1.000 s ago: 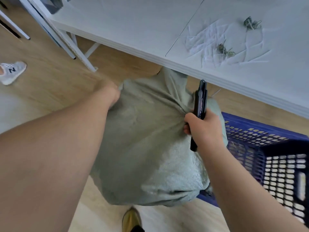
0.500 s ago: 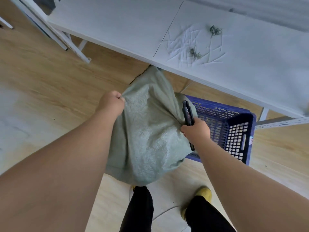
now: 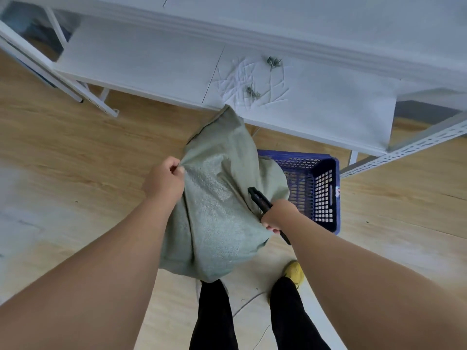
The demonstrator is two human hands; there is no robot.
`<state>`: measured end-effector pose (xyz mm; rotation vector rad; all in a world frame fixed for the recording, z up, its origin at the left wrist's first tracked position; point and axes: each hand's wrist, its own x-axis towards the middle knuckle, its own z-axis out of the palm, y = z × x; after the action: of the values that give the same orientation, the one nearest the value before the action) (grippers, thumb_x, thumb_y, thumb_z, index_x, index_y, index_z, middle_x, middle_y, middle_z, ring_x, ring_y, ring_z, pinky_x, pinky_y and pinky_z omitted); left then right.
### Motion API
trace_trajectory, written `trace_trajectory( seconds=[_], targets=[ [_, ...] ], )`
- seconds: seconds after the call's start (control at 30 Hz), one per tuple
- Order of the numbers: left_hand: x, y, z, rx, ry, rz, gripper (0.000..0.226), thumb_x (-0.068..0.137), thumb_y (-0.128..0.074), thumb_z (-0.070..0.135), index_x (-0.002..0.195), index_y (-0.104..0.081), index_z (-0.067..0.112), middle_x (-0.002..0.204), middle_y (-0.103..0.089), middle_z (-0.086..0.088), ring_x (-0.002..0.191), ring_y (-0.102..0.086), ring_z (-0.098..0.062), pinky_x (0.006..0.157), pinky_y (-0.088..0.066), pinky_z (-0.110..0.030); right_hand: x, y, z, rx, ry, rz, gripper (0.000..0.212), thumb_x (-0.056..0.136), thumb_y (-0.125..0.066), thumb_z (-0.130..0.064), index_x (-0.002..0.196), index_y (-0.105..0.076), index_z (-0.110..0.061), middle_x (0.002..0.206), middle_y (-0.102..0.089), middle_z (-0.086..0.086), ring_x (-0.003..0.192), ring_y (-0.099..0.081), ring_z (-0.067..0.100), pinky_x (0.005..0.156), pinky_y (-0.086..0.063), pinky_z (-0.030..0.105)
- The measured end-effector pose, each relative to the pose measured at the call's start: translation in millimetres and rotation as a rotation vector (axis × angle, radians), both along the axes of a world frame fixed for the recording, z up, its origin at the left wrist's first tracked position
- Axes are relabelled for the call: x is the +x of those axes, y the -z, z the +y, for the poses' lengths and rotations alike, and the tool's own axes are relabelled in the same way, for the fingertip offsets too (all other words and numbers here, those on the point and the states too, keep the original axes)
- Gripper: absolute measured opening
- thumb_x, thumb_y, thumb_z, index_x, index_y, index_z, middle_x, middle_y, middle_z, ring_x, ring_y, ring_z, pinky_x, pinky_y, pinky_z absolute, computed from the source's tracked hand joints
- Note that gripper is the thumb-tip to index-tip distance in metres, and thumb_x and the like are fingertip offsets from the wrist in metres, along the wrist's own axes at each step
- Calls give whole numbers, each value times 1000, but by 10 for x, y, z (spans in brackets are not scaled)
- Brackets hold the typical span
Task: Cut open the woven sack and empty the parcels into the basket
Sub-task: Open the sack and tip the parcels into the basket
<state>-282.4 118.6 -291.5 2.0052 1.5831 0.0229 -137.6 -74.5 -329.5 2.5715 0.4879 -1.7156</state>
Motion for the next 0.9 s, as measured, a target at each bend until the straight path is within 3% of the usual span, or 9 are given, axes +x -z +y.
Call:
trace_trajectory(
  seconds=[0.03, 0.1, 0.17, 0.33, 0.43, 0.53, 0.63, 0.77, 0.9],
  targets=[
    [36, -66, -59, -7, 42, -24, 10, 97, -50, 25, 89, -57, 25, 91, -62, 0, 85, -59, -26, 78, -46, -35, -5, -58, -50, -25, -23, 16, 4, 80, -56, -7, 82, -58, -9, 96, -67, 12, 91, -67, 27, 86, -53, 34],
    [164, -190, -145, -24, 120, -87, 9, 97, -51, 24, 93, -59, 23, 98, -61, 0, 88, -58, -24, 75, -44, -33, 1, -116, -175, -48, 60, 70, 13, 82, -56, -6, 72, -49, -10, 81, -61, 9, 78, -60, 25, 82, -52, 32],
    [341, -306, -190, -29, 183, -156, 7, 96, -52, 23, 94, -59, 22, 107, -57, 1, 90, -55, -20, 73, -41, -30, 30, -180, -302, -53, 228, 119, 4, 84, -54, -5, 84, -51, -4, 69, -54, 7, 68, -54, 24, 73, -49, 30],
    [757, -533, -321, -121, 318, -271, 8, 96, -52, 20, 95, -58, 25, 99, -60, 2, 88, -54, -19, 64, -37, -25, 140, -292, -547, 47, 706, 221, 36, 87, -58, -7, 121, -51, 3, 88, -57, 13, 71, -51, 22, 64, -43, 29],
    [1020, -697, -413, -116, 371, -349, 8, 95, -54, 15, 96, -60, 20, 98, -59, 4, 91, -53, -17, 74, -35, -25, 210, -406, -599, 137, 904, 303, 33, 87, -62, -10, 120, -58, -8, 93, -62, 11, 77, -54, 21, 66, -45, 31],
    [1325, -884, -496, -69, 440, -401, 10, 95, -54, 14, 101, -62, 15, 95, -57, 5, 87, -50, -13, 64, -32, -21, 296, -508, -587, 334, 1107, 298, 28, 87, -58, -3, 114, -64, -11, 93, -62, 9, 76, -57, 20, 61, -43, 30],
    [1561, -1042, -586, -39, 497, -484, 13, 94, -55, 11, 103, -64, 11, 97, -59, 5, 88, -51, -12, 65, -31, -16, 408, -589, -584, 538, 1317, 77, 24, 86, -57, -4, 105, -66, -14, 85, -66, 7, 73, -63, 21, 62, -50, 31],
    [1619, -1074, -727, -88, 685, -378, 10, 92, -58, 13, 99, -65, 16, 99, -65, 2, 95, -59, -17, 81, -40, -23, 621, -820, -657, 697, 1209, -426, 25, 82, -54, -13, 99, -64, -29, 88, -69, -2, 75, -66, 17, 71, -56, 34],
    [1435, -908, -875, -157, 759, -204, 8, 89, -64, 13, 93, -66, 19, 101, -67, 0, 99, -62, -22, 93, -47, -35, 797, -1027, -597, 798, 844, -476, 35, 76, -52, -6, 104, -59, -25, 80, -62, 1, 60, -51, 16, 58, -47, 32]
  ],
)
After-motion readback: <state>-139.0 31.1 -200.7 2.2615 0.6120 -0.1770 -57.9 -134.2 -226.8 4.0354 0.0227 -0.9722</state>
